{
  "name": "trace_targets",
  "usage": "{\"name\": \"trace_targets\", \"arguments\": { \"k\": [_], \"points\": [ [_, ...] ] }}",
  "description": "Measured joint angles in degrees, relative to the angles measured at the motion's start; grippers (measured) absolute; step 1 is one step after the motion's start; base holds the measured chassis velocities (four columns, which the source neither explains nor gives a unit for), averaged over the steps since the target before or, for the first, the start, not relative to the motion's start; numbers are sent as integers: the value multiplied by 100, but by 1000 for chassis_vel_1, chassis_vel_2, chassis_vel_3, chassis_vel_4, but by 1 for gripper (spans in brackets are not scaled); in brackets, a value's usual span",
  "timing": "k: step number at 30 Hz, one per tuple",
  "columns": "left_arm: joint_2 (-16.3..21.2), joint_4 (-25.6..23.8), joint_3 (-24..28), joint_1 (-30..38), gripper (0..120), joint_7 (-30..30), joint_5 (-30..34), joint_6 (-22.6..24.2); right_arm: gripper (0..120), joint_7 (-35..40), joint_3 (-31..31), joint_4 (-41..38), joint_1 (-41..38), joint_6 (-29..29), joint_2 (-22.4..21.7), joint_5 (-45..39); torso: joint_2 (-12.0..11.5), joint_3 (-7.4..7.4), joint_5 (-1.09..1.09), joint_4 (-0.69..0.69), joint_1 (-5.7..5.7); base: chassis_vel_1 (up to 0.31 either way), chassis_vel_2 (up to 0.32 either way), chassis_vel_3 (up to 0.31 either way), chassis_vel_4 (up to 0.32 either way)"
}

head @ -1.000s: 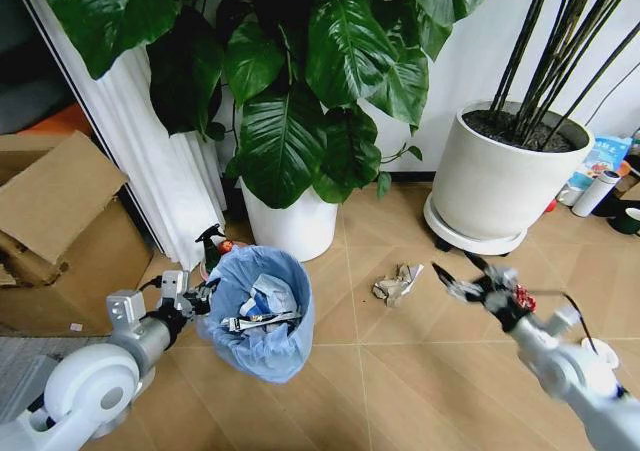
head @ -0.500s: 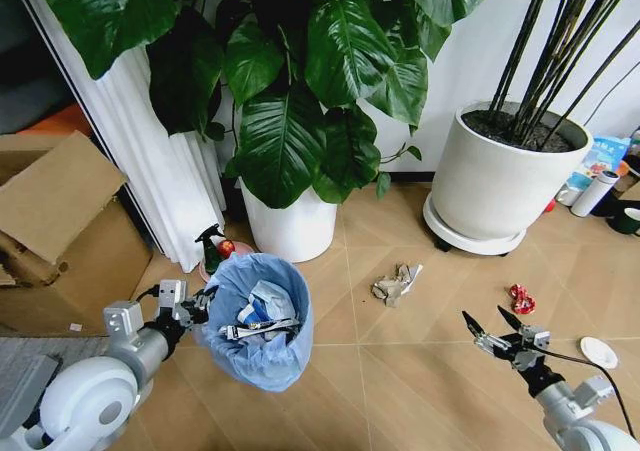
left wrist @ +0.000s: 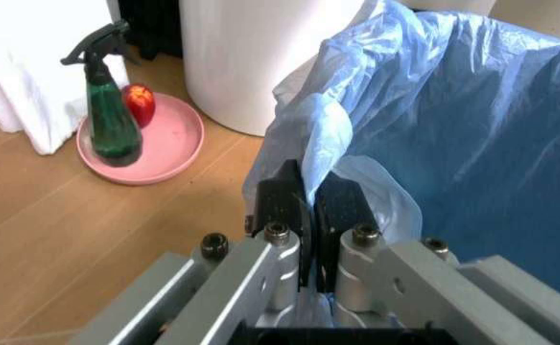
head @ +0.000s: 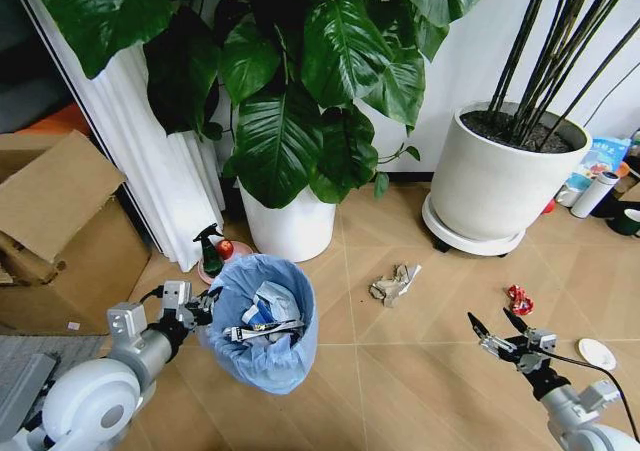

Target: Pick up the trash bin and place the garbage on the floor into it.

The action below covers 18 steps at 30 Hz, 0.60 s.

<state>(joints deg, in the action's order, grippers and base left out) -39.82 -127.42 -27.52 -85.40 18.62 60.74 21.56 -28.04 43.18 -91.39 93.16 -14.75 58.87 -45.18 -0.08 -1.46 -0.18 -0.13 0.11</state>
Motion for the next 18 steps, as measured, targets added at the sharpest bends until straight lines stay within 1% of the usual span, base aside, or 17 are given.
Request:
{"name": "trace_targets", "arguments": {
  "k": [6,10,18],
  "points": [
    [-34,-1,19,0,0,0,-19,0,100,-48,13,37,-3,8,-17,1,0,0,0,0,0,-30,-28,43,30],
    [-31,0,19,0,0,0,-20,-2,100,-88,16,64,-10,8,-19,8,0,0,1,0,0,-81,-40,85,48],
    [-26,16,26,28,0,0,-15,-5,100,-135,39,104,-47,12,-45,58,0,0,-1,0,0,-134,-9,119,4]
  ]
}}
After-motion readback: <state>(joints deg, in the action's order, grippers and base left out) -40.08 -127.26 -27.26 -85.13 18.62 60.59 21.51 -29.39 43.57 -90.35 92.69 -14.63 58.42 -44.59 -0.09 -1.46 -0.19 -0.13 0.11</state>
